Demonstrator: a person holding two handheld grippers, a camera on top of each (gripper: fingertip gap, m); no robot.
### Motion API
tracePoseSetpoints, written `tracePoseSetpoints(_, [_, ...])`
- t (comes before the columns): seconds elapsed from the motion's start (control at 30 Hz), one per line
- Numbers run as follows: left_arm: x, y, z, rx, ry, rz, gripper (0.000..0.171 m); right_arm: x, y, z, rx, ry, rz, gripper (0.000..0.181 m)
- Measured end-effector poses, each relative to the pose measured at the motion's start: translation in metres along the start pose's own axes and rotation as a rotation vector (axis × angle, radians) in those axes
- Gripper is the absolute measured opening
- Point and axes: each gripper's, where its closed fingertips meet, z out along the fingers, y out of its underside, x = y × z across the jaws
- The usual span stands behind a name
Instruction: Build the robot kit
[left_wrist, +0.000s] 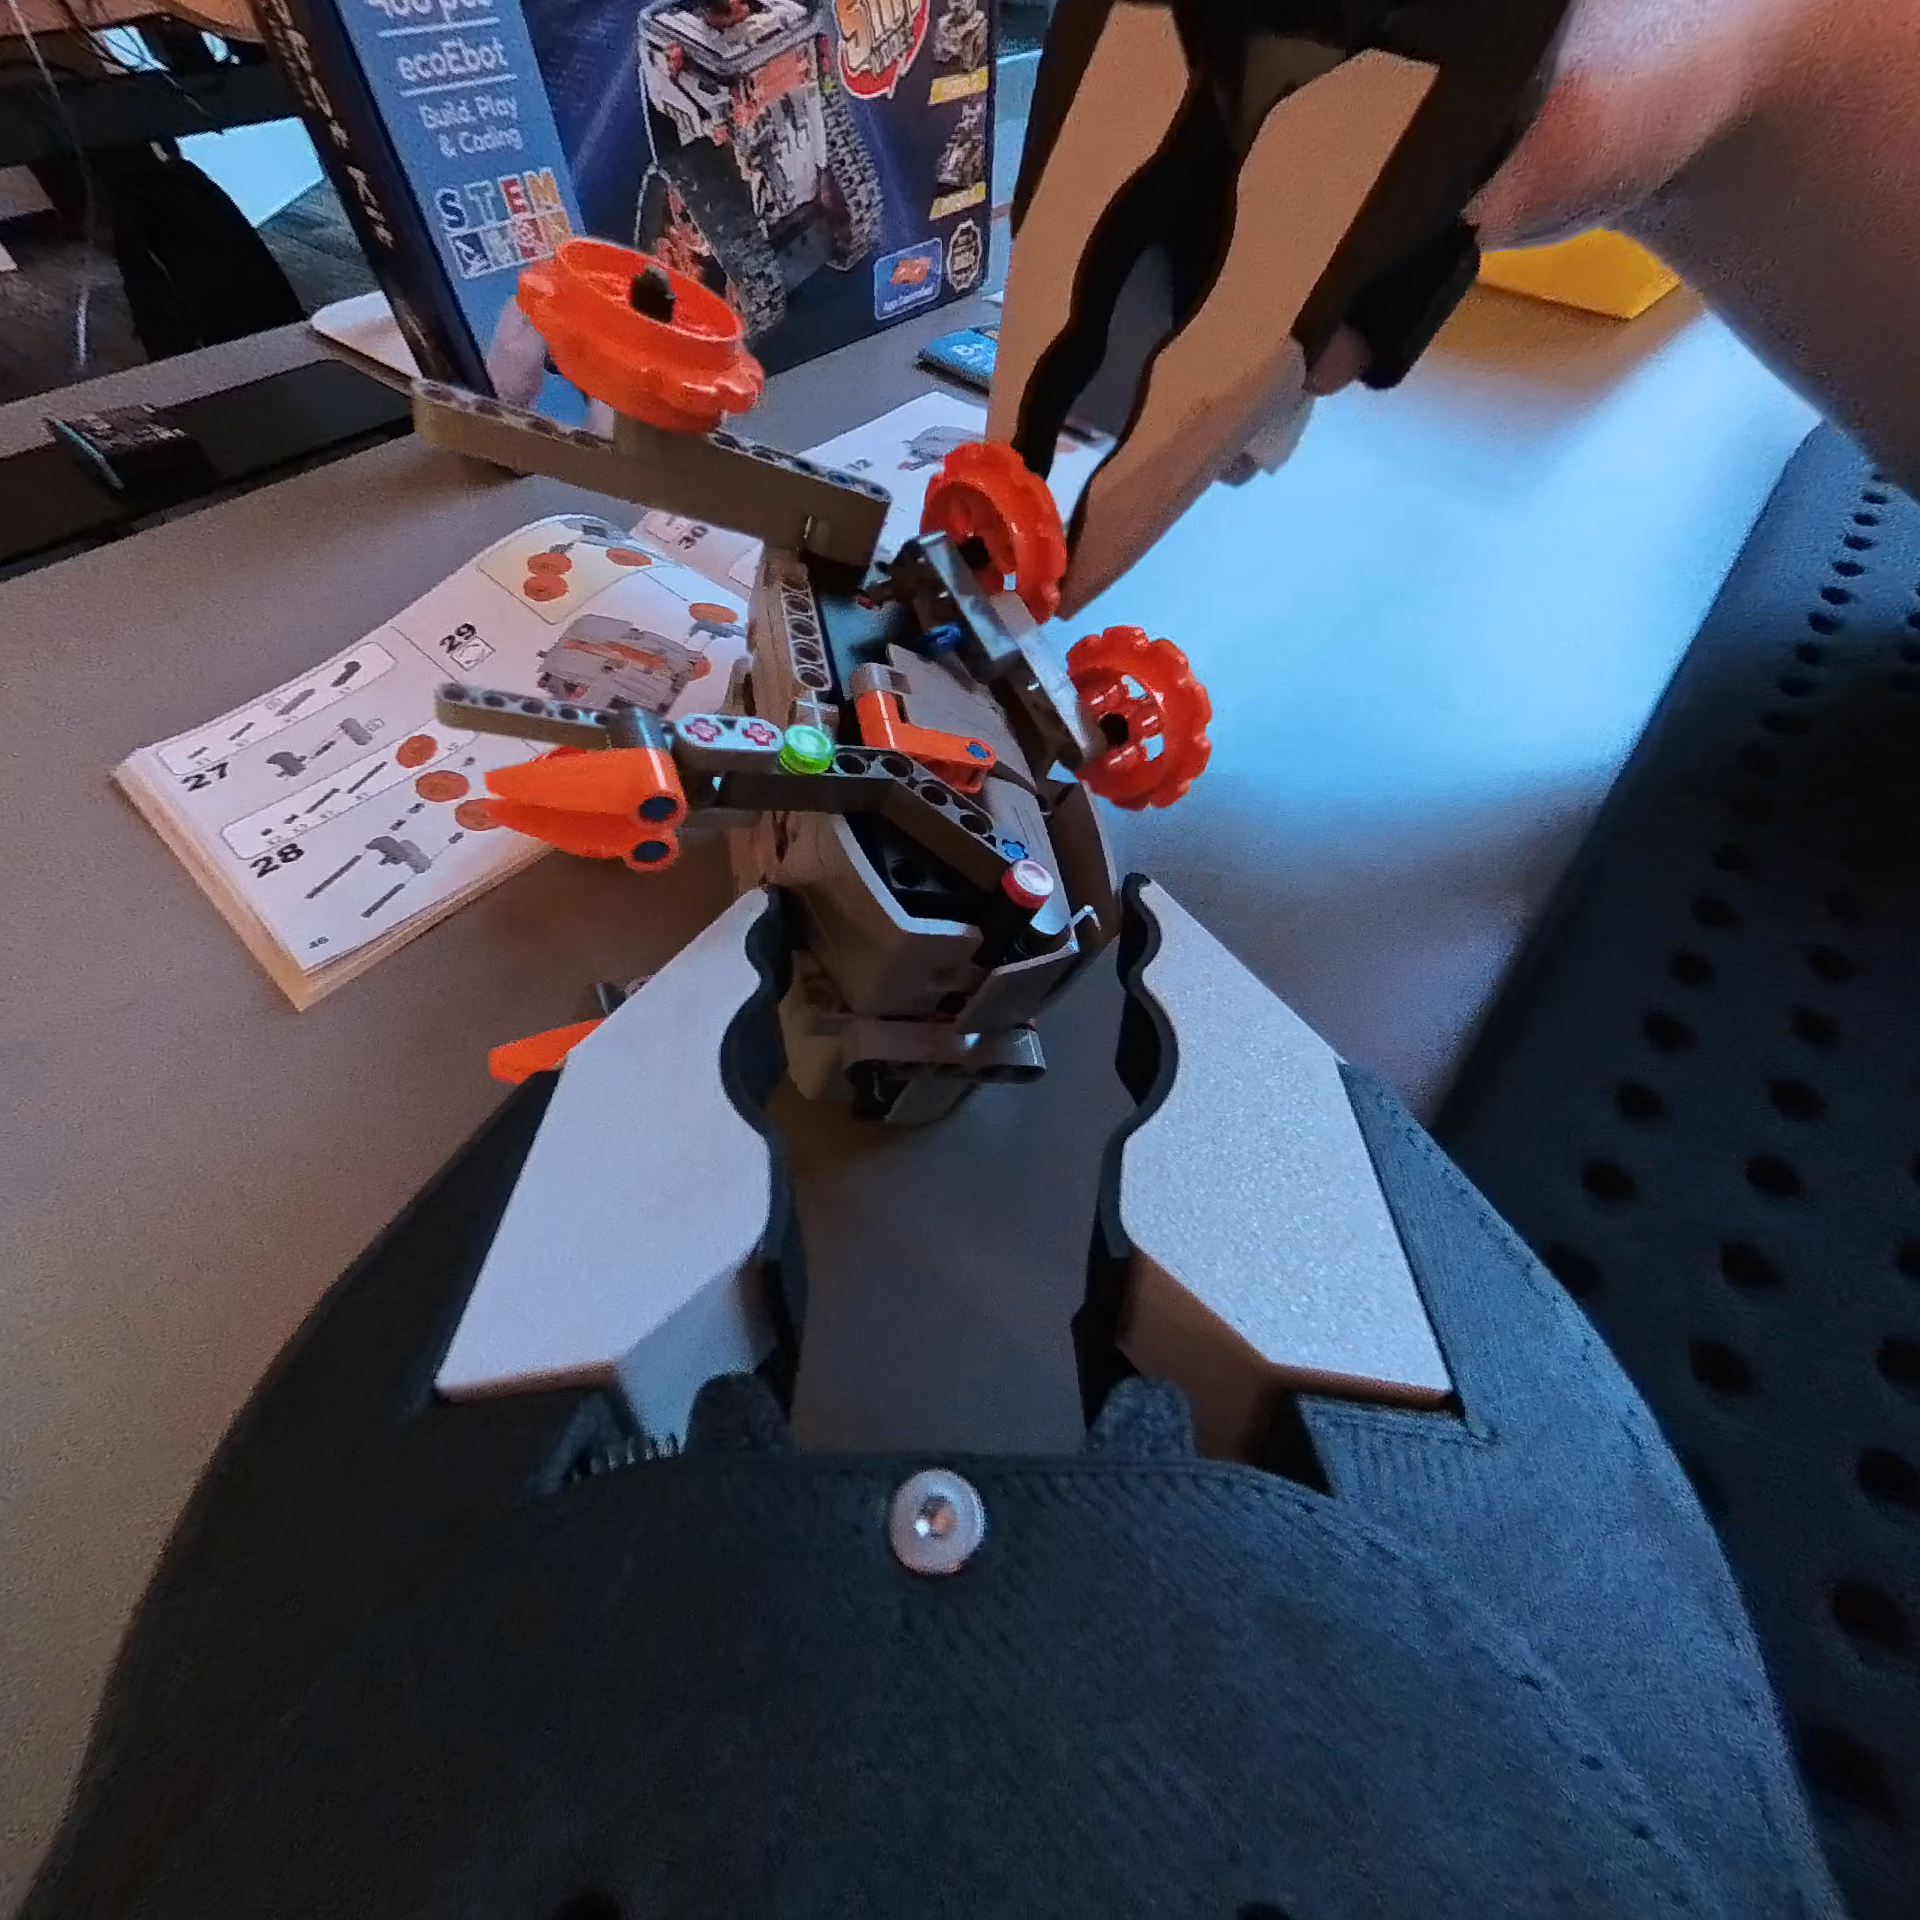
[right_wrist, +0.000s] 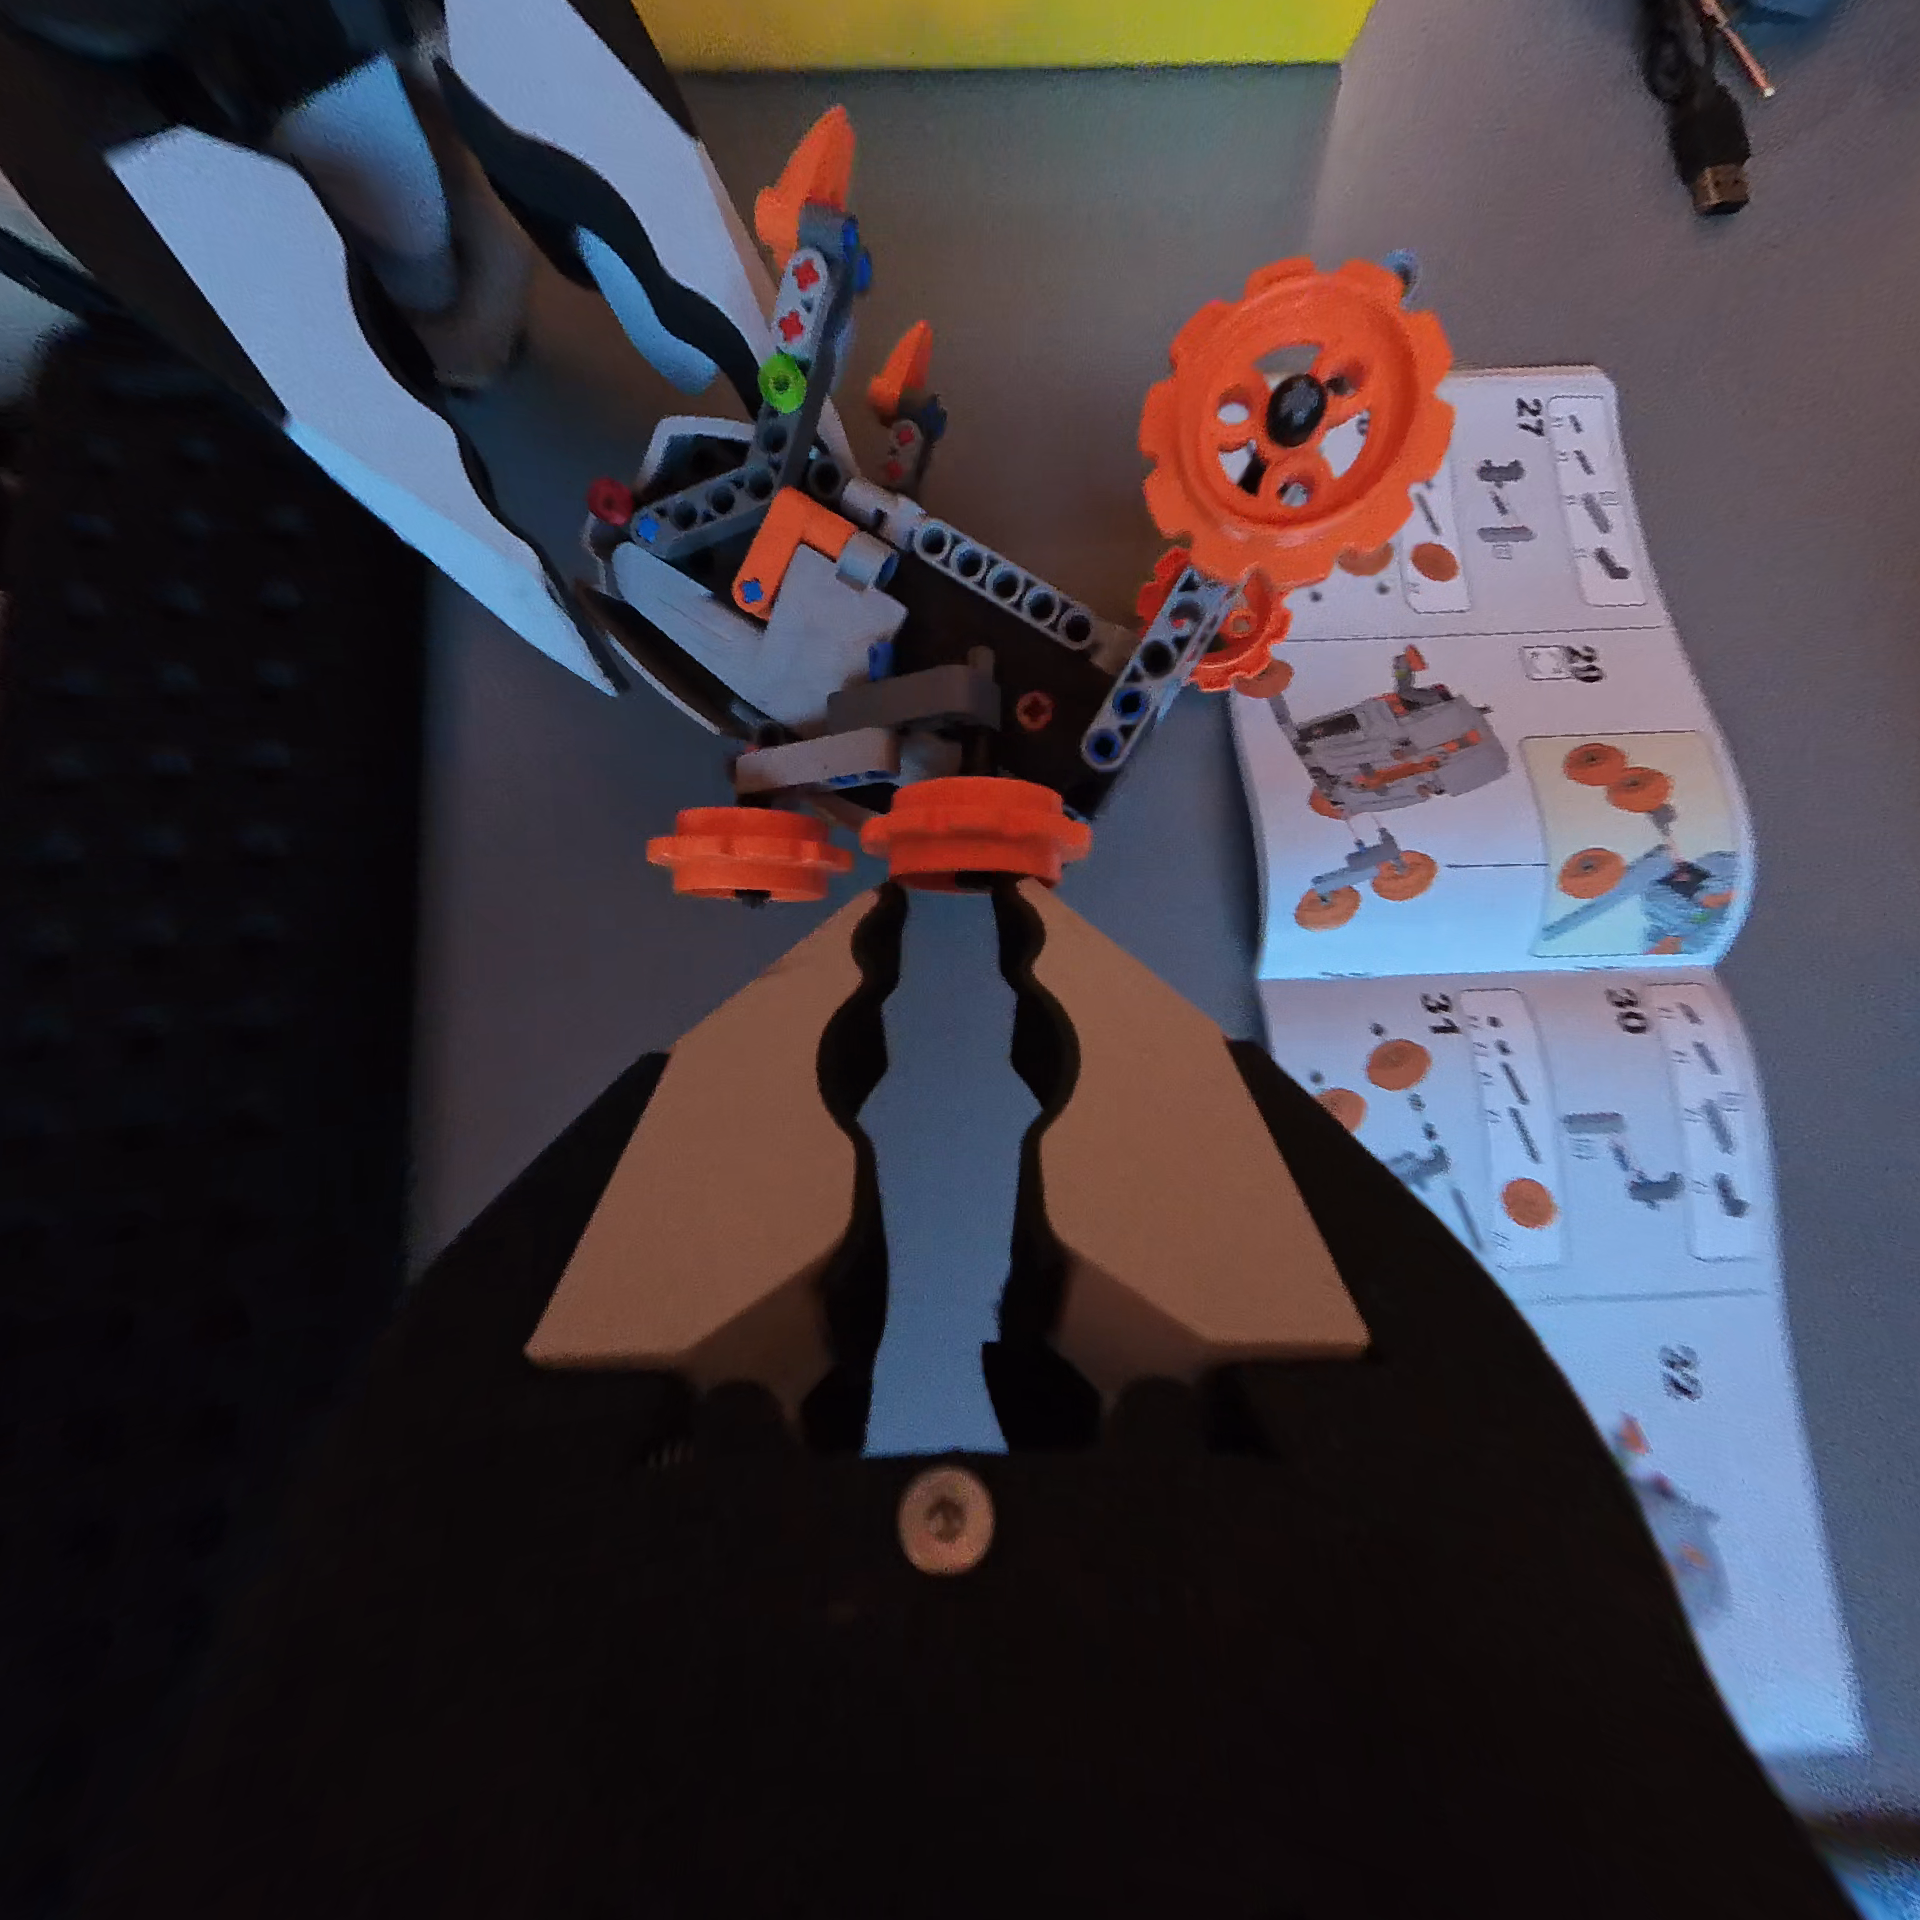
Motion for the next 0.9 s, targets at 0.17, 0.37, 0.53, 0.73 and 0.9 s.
tracePoseSetpoints(0.17, [-0.003,0.001,0.0,-0.005,-0.006,-0.023,0.063,0.0,-0.018,-0.001,0.23,-0.109,0.221,0.034])
tracePoseSetpoints(0.37, [-0.003,0.001,0.0,-0.006,-0.014,-0.005,0.063,0.006,-0.023,-0.003,0.338,-0.067,0.35,0.022])
tracePoseSetpoints(0.53, [-0.014,-0.004,-0.009,0.034,-0.086,-0.027,0.081,-0.001,-0.025,-0.01,0.326,0.106,0.157,0.021])
tracePoseSetpoints(0.73, [-0.007,-0.043,-0.041,0.175,-0.084,0.013,0.084,-0.018,-0.034,-0.025,0.331,0.326,-0.16,0.02])
tracePoseSetpoints(0.9, [0.029,-0.058,-0.014,0.064,-0.019,0.197,0.055,-0.037,-0.045,-0.033,0.334,0.391,-0.273,0.02])
